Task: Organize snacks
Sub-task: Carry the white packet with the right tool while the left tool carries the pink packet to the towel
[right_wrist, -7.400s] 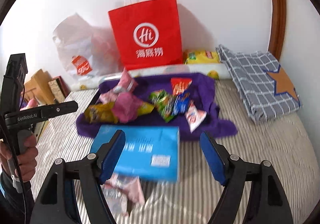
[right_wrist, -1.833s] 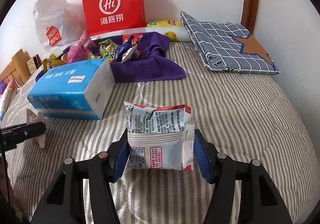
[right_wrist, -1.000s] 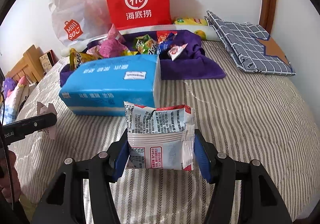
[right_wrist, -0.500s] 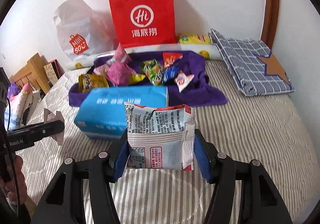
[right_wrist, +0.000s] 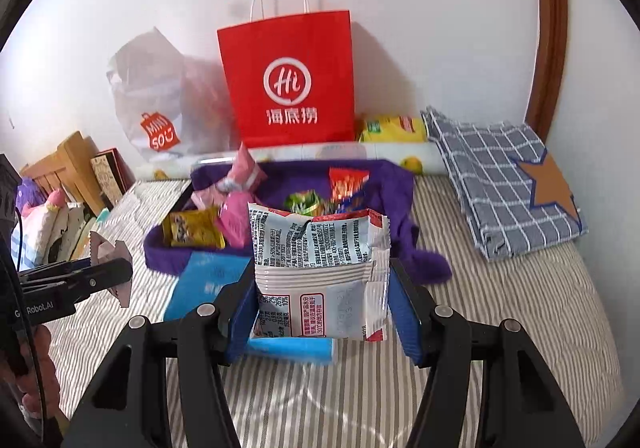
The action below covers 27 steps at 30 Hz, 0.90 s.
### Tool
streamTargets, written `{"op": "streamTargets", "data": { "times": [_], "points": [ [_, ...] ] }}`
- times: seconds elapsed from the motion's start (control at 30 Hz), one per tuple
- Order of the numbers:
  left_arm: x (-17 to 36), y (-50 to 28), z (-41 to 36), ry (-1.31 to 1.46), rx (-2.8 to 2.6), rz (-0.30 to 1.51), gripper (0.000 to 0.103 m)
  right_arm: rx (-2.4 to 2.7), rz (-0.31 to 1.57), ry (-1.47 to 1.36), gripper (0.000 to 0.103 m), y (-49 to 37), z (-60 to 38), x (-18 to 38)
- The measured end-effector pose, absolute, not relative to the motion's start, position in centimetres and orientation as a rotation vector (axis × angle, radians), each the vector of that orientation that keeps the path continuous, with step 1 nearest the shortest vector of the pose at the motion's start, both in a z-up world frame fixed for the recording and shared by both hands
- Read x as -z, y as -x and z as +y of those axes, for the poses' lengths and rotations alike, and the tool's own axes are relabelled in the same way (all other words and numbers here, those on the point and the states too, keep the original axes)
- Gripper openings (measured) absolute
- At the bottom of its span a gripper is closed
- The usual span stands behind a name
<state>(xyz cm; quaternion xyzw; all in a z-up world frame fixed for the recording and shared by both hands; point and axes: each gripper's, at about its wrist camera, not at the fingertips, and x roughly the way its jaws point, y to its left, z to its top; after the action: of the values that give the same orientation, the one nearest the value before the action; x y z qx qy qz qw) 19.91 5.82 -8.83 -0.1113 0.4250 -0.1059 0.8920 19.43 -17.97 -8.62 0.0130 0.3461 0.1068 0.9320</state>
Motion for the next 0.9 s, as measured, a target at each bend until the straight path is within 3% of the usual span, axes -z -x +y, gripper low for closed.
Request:
{"op": "streamTargets", "data": {
  "times": [0.9],
  "points": [
    [4.8, -29.3, 6.9, 0.209, 0.219, 0.84, 0.046, -0.219, 0.676, -0.074, 0.06, -29.4, -17.9, 5.3]
  ]
}}
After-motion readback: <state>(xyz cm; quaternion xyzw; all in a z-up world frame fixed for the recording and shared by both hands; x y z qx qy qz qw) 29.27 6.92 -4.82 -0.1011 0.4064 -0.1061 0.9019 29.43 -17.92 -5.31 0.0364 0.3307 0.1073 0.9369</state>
